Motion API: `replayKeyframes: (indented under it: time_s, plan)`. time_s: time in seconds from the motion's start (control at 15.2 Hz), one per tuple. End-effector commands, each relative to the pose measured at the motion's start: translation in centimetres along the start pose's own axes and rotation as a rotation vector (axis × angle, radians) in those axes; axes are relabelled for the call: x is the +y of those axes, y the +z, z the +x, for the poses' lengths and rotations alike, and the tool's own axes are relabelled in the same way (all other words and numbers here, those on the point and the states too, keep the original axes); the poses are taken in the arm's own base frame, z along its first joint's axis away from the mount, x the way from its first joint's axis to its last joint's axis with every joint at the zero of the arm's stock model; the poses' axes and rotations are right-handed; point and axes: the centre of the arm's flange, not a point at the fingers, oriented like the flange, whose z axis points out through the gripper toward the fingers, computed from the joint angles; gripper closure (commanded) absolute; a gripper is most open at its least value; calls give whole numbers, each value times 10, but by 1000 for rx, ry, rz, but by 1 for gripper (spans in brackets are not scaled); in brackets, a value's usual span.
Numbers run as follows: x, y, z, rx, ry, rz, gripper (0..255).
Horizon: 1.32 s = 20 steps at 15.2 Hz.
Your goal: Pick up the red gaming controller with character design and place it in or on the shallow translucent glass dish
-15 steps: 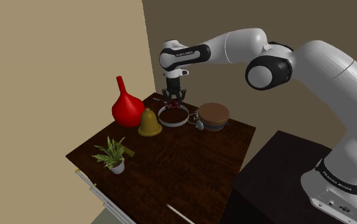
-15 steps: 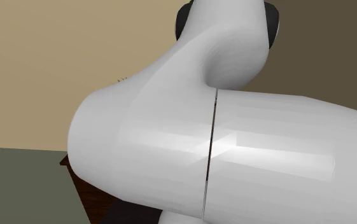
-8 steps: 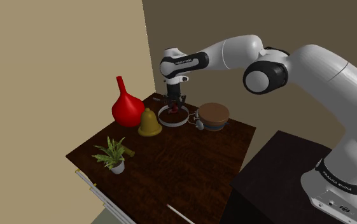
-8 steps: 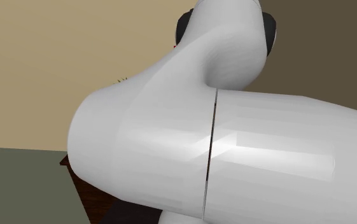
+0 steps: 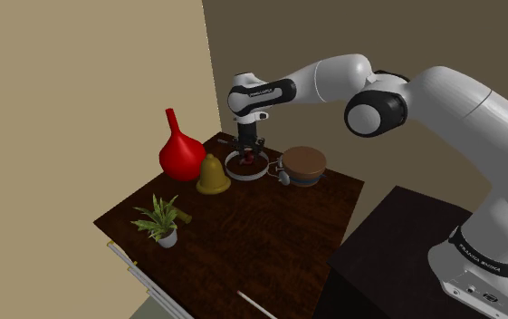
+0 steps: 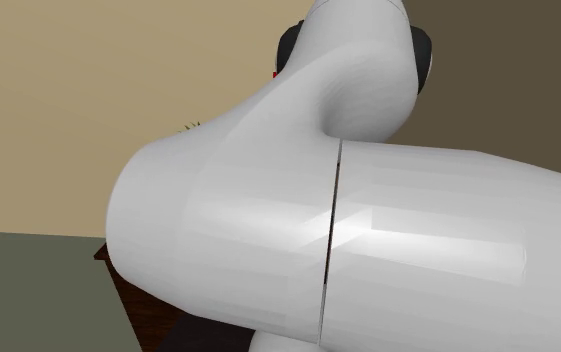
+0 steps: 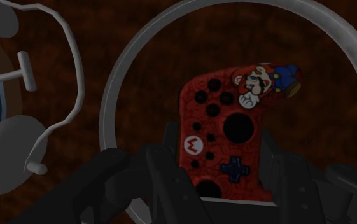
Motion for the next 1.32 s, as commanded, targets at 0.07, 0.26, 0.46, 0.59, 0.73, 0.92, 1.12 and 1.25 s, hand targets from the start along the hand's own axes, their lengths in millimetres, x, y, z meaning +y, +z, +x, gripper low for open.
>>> replayKeyframes:
  time_s: [0.07, 0.26, 0.46, 0.59, 0.73, 0.92, 1.12, 1.25]
  plan:
    - [0, 0, 0, 0, 0, 0, 255]
    - [0, 0, 0, 0, 0, 0, 0]
    - [0, 0, 0, 0, 0, 0, 0]
    - [0, -26, 0, 0, 0, 0, 0]
    - [0, -50, 0, 0, 0, 0, 0]
    - [0, -50, 0, 0, 0, 0, 0]
    - [0, -50, 0, 0, 0, 0, 0]
    - [0, -50, 0, 0, 0, 0, 0]
